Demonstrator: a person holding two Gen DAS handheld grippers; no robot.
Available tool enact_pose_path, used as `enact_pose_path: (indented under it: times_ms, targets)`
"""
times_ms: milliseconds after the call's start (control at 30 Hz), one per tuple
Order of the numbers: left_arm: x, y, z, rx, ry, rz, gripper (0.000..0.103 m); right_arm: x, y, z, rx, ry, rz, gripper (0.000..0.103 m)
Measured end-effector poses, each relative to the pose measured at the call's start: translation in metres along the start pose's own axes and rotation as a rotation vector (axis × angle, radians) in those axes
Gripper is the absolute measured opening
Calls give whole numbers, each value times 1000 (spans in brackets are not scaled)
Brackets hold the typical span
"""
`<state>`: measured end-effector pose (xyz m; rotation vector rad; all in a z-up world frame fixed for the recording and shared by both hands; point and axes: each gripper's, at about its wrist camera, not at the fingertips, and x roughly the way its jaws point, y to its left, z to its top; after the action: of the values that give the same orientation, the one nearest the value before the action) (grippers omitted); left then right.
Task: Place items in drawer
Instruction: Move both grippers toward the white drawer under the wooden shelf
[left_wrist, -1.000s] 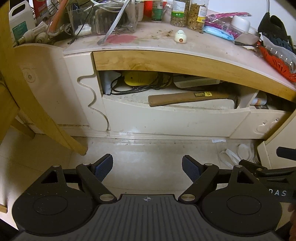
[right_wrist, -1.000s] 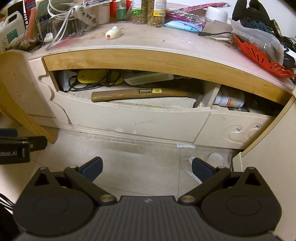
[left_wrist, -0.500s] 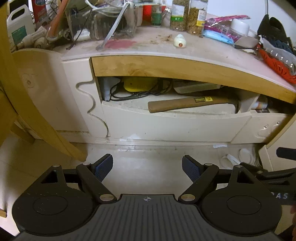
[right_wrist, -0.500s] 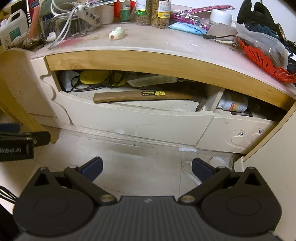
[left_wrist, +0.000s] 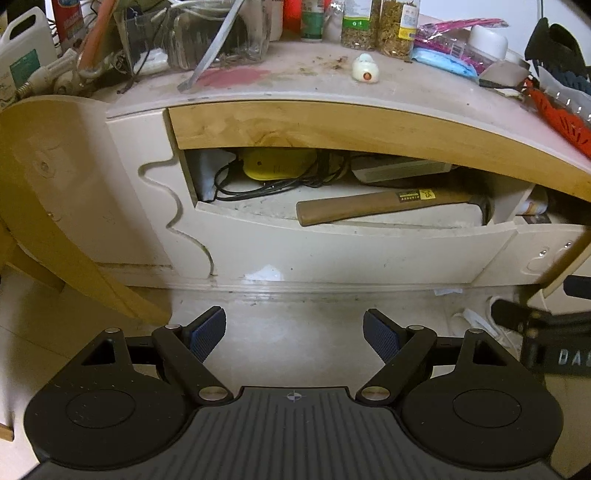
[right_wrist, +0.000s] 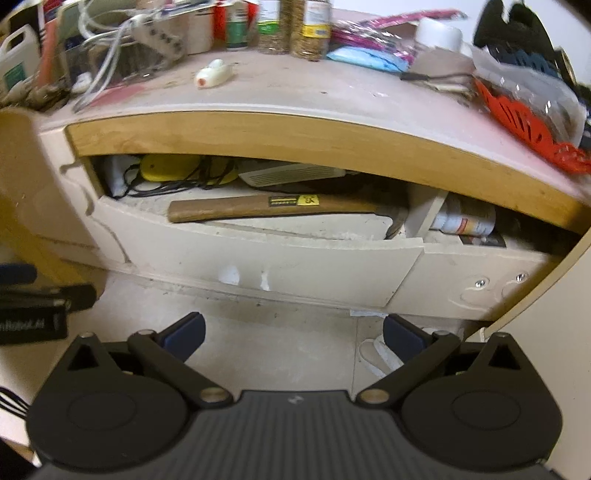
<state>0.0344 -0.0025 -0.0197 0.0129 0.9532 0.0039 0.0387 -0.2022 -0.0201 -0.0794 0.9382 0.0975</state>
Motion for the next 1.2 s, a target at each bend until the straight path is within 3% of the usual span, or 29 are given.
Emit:
enact_pose_path:
  times_ms: [200,1200]
  targets:
    - [12,2,8,-32,11,5,82,15,-9,5,52,-14,-11,103]
    - [86,6,39,-76,9,25,82,80,-4,29,-12,4,-22,103]
